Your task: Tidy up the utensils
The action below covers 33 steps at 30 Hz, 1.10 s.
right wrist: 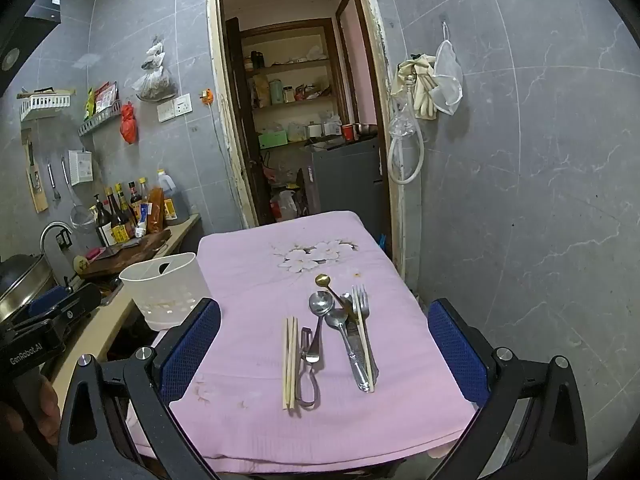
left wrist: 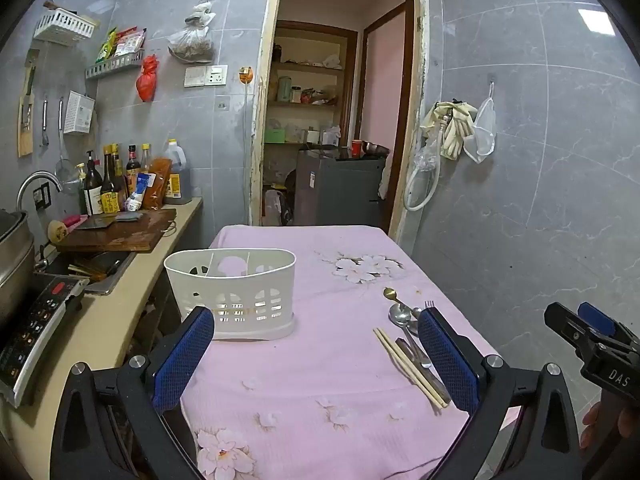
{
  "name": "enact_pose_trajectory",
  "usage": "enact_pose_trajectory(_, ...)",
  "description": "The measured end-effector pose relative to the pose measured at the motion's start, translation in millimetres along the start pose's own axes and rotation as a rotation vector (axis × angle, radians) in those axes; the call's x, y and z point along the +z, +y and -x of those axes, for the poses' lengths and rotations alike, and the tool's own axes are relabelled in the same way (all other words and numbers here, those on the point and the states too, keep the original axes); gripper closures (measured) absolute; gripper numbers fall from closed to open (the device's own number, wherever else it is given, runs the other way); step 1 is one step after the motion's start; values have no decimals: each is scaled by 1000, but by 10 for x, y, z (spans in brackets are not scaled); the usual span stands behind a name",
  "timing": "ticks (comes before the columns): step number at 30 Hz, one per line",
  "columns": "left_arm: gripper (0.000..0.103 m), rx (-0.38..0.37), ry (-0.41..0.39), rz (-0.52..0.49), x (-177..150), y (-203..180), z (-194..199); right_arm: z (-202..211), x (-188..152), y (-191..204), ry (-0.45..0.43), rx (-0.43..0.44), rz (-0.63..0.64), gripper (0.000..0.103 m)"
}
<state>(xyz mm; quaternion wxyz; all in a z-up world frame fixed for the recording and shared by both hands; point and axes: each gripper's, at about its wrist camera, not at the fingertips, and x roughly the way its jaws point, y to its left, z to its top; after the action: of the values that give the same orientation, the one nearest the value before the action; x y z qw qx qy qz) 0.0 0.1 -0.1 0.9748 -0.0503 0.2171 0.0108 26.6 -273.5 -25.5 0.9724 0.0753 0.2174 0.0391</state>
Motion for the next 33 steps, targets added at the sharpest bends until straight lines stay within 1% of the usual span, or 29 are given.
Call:
enact_pose_trajectory(25, 1, -1, 5, -1, 3, 16, 7, -25, -19, 22, -3, -3, 8, 1)
enact_pose_trajectory(33, 1, -1, 6, -1, 1, 14, 4, 8, 22, 14, -2, -3, 9, 1)
